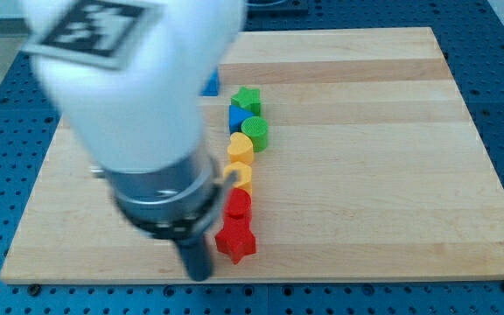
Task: Place red star on top of red circle
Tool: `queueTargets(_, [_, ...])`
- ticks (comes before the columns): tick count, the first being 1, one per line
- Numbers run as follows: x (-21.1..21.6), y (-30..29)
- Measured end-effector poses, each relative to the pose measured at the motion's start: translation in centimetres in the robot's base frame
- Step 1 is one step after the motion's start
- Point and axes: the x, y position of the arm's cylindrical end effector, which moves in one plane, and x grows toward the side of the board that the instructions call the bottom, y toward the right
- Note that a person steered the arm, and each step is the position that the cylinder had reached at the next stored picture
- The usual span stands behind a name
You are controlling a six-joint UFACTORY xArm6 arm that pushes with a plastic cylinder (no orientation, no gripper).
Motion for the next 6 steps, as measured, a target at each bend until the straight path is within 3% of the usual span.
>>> queueTargets(3, [0.0, 2.3])
queueTargets(4, [-2.1, 4.2])
queueTargets(6, [-15.3, 2.8])
